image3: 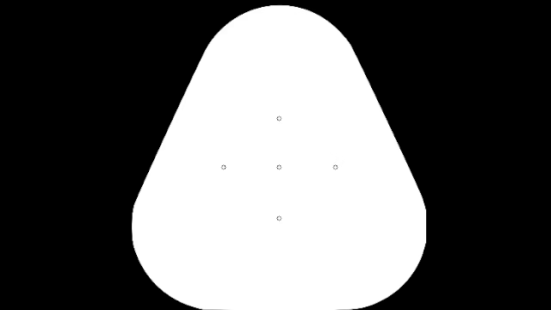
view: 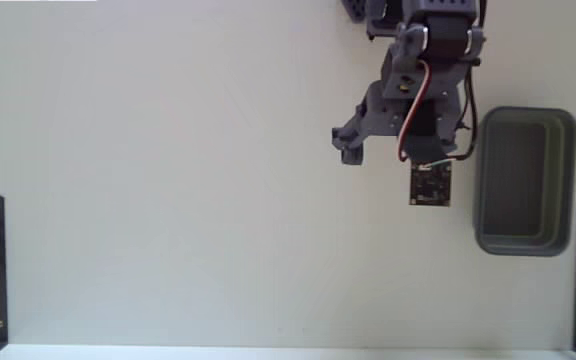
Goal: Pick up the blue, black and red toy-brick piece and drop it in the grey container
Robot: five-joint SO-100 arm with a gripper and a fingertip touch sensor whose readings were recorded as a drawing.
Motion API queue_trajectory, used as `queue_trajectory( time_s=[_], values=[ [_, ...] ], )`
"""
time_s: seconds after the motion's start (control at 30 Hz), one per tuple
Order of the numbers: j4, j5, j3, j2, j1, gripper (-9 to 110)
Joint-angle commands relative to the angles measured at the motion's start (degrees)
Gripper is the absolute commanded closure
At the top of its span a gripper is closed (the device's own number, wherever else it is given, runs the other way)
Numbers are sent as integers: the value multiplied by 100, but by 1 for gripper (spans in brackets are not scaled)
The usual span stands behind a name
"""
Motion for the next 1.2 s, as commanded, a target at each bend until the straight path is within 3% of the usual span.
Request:
queue_trajectory(
  time_s=[0.0, 1.17],
  values=[
    [-22, 26, 30, 219, 26, -9],
    [-22, 26, 30, 219, 26, -9]
  ],
)
